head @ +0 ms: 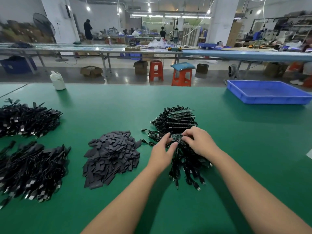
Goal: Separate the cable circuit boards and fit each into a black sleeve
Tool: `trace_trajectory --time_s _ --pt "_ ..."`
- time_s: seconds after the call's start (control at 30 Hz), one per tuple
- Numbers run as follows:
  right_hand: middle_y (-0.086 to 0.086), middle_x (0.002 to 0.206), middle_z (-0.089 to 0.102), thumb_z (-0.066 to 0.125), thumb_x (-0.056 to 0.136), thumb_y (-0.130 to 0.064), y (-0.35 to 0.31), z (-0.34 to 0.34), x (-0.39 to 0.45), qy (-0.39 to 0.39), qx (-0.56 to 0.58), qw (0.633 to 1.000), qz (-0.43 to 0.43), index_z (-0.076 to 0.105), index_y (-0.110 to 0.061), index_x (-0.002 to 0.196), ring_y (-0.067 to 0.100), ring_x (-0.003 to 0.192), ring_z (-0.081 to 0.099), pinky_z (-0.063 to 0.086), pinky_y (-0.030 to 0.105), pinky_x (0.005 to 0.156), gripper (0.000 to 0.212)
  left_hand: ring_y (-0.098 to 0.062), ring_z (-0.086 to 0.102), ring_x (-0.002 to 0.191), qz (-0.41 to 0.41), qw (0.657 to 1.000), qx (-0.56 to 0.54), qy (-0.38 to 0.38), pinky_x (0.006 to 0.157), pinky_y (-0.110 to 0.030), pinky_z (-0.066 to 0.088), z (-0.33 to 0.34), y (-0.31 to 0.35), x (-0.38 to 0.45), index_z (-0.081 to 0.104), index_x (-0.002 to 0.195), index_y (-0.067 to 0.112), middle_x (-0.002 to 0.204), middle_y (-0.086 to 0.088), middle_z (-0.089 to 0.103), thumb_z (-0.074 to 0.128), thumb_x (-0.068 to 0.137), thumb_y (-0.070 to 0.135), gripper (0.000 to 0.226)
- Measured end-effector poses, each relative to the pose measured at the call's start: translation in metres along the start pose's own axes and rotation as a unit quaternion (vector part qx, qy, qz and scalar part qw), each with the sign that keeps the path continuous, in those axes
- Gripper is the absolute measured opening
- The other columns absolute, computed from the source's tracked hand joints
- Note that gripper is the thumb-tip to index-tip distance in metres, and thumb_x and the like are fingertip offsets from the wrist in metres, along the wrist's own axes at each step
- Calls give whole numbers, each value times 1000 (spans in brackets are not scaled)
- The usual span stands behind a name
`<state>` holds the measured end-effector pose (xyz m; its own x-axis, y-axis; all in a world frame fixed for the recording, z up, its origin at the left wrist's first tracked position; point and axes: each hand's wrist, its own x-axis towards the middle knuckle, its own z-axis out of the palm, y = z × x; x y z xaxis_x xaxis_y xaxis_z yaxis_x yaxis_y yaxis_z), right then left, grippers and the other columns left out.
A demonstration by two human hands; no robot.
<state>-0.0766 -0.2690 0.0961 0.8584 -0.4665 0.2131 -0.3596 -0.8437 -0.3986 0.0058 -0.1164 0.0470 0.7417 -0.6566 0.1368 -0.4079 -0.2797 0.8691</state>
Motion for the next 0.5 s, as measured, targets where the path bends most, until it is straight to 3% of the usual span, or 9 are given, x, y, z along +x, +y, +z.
trace_trajectory --time_s 0.1,0.17,0.27,0.43,0.5 --pt "-11 94 57 62 94 -34 -2 -1 -5 10 20 1000 -9 72 -25 104 16 95 57 44 31 81 16 -3 63 70 2 1000 1 -11 66 -26 44 8 12 6 68 96 23 84 8 74 57 97 33 15" --pt "-12 92 58 62 94 -37 -2 1 -8 20 22 1000 -7 72 -26 101 14 93 56 42 30 77 17 -3 67 63 -6 999 -41 -10 55 -25 41 12 14 5 61 77 22 61 12 67 58 97 28 21" --pt "-15 88 59 62 93 -39 0 2 -11 37 22 999 -1 74 -28 99 12 92 55 41 29 75 17 -9 71 65 -13 998 -57 -15 48 -20 35 14 16 3 57 69 26 53 14 61 59 96 28 27" --pt "-13 93 69 63 92 -40 -2 1 -13 25 12 1000 1 76 -31 95 13 93 60 49 33 81 15 -5 43 53 8 999 -41 29 51 -21 32 14 18 3 59 66 25 54 11 54 65 91 26 26" --pt "-12 92 71 63 92 -40 -5 1 -12 29 0 1000 4 76 -32 92 14 92 62 48 36 88 15 -10 41 53 -2 998 -23 55 53 -27 34 17 20 3 59 65 18 54 8 52 66 90 26 26"
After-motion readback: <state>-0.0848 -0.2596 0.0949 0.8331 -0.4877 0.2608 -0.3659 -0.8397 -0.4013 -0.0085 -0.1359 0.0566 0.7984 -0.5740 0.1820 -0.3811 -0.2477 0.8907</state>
